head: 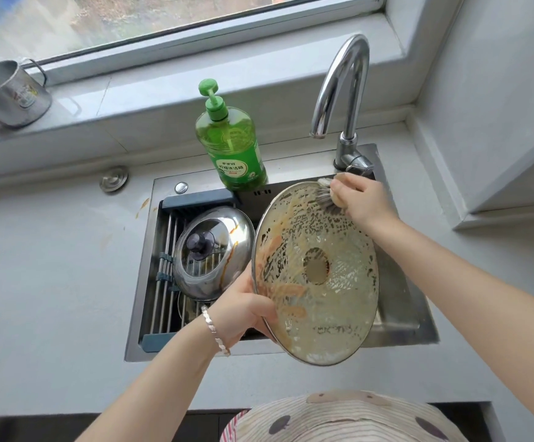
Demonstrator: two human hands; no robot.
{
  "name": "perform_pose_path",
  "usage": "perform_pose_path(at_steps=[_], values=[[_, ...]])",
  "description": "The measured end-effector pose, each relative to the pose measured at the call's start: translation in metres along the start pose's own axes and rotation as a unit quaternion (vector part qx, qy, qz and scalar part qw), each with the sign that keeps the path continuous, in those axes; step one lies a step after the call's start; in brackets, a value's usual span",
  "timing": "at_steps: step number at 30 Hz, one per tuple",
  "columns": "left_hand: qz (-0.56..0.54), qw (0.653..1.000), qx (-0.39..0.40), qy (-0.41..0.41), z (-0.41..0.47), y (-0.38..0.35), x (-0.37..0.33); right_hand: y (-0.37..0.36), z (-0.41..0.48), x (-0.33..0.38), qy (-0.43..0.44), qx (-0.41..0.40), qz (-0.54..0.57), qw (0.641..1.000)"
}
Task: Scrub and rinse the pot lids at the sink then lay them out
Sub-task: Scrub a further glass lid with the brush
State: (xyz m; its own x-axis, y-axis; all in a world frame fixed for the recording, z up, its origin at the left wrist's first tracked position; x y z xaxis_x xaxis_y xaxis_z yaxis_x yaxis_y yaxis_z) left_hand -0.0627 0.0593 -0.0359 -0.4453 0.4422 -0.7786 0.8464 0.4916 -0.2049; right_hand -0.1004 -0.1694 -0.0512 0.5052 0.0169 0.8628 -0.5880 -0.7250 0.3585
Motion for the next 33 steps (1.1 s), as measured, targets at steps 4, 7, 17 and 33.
perform_pose_path(at_steps=[4, 7, 17, 33], values=[[-0.012, 1.0, -0.003, 0.003, 0.0, 0.003, -0.003, 0.013, 0.007, -0.005, -0.027, -0.008, 0.049, 0.998], [-0.001, 1.0, -0.008, -0.013, 0.003, 0.004, -0.003, 0.026, 0.009, -0.017, -0.114, -0.016, 0.04, 0.993], [-0.037, 0.998, -0.024, -0.041, 0.002, 0.01, -0.009, 0.043, -0.011, -0.061, -0.24, 0.056, -0.046, 0.968], [-0.285, 0.951, -0.122, 0.013, 0.032, 0.018, 0.012, 0.028, -0.02, -0.128, -0.316, 0.048, 0.223, 0.921]])
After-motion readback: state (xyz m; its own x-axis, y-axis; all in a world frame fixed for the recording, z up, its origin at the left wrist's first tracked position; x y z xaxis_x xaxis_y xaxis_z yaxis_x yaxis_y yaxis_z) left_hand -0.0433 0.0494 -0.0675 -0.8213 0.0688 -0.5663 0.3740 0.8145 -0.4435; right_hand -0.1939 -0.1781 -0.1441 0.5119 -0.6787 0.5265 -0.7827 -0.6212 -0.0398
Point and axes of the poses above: each hand's wrist, its own z-axis towards the middle knuckle, its own y-axis out of the back of the hand, x = y × z, the point moved 3 cm from there along z, towards the middle knuckle, and after that the axes turned 3 degrees about -y, right-handed, at the moved point
